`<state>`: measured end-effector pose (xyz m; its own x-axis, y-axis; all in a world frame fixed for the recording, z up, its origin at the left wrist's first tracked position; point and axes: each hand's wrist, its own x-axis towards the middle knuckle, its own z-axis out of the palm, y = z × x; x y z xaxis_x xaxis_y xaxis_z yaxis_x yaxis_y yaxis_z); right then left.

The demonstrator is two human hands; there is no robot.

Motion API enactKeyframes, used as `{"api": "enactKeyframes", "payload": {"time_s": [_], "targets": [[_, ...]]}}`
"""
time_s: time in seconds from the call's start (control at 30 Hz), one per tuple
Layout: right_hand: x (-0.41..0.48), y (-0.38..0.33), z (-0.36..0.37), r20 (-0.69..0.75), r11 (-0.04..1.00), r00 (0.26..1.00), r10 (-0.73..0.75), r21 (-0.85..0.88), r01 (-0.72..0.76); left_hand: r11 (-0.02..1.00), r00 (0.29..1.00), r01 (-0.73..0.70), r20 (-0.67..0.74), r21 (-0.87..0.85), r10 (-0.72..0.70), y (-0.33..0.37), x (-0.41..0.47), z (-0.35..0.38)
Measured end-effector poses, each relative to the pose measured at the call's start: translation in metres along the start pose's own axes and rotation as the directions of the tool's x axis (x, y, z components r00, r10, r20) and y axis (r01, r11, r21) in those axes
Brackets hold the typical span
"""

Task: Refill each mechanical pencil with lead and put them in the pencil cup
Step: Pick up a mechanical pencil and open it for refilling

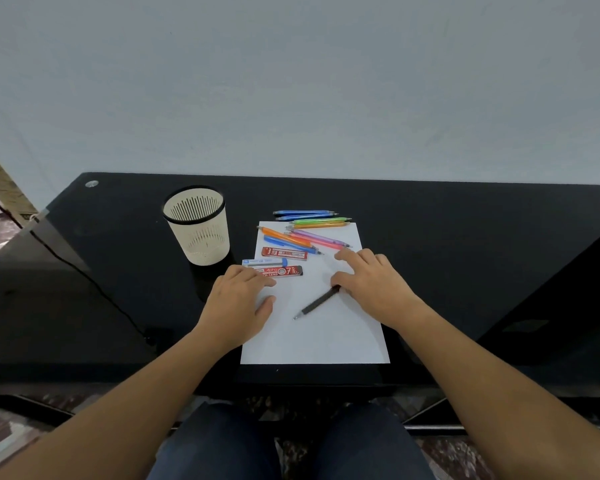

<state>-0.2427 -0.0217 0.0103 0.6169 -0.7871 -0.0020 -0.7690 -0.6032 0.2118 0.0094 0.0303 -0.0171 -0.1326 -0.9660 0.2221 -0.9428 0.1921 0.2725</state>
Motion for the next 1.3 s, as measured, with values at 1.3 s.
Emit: {"api": "enactKeyframes", "payload": {"time_s": [1.3], "targets": [[-0.021,-0.055,0.010,-0.132,0.745,0.935,0.329,0.644,-0.172,0.993,0.973,-0.111,-0.200,0.028,0.114,0.012,-0.005,0.018]]}}
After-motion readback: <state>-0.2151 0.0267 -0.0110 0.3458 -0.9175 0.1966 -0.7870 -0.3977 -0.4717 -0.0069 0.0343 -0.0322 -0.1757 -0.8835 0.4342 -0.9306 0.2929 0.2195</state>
